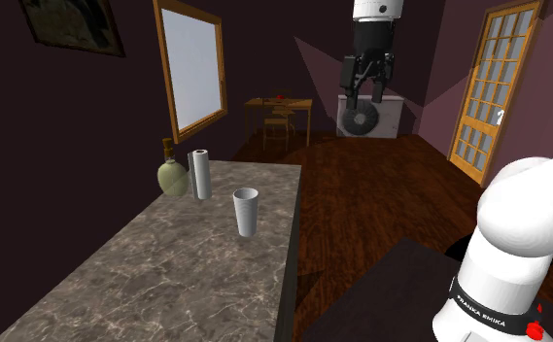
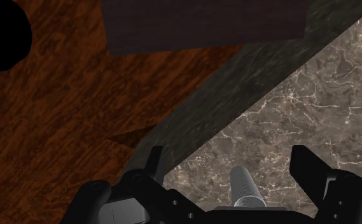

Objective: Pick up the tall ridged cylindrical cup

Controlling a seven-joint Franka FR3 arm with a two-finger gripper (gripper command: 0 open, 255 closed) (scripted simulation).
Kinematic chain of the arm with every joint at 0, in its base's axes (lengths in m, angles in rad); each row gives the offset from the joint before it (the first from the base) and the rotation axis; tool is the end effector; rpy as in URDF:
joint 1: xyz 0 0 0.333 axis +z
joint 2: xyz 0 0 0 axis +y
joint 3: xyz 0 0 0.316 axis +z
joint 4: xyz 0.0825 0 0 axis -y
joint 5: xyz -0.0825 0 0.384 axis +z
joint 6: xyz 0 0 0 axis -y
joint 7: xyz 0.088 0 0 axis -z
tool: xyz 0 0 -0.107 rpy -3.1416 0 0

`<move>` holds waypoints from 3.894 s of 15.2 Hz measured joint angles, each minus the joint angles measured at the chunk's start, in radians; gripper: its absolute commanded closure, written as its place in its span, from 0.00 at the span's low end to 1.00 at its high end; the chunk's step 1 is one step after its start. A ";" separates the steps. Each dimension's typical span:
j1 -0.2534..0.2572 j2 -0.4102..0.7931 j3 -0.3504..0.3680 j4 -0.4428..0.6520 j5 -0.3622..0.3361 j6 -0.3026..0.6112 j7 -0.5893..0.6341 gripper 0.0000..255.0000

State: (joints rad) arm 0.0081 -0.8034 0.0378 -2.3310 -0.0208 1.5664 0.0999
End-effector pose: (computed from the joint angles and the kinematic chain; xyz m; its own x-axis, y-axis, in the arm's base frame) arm 0.3017 0.0156 0.6071 0.9970 -0.0645 0.0430 -0.0664 -0.9968 0.0439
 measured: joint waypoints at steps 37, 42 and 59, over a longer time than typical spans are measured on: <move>0.026 1.260 -0.007 0.558 0.100 0.624 -0.139 0.00; 0.028 1.321 -0.005 0.583 0.102 0.659 -0.143 0.00; 0.028 1.338 -0.005 0.589 0.102 0.670 -0.144 1.00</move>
State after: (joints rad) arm 0.0360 0.5349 0.0330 -1.7417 0.0813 2.2363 -0.0440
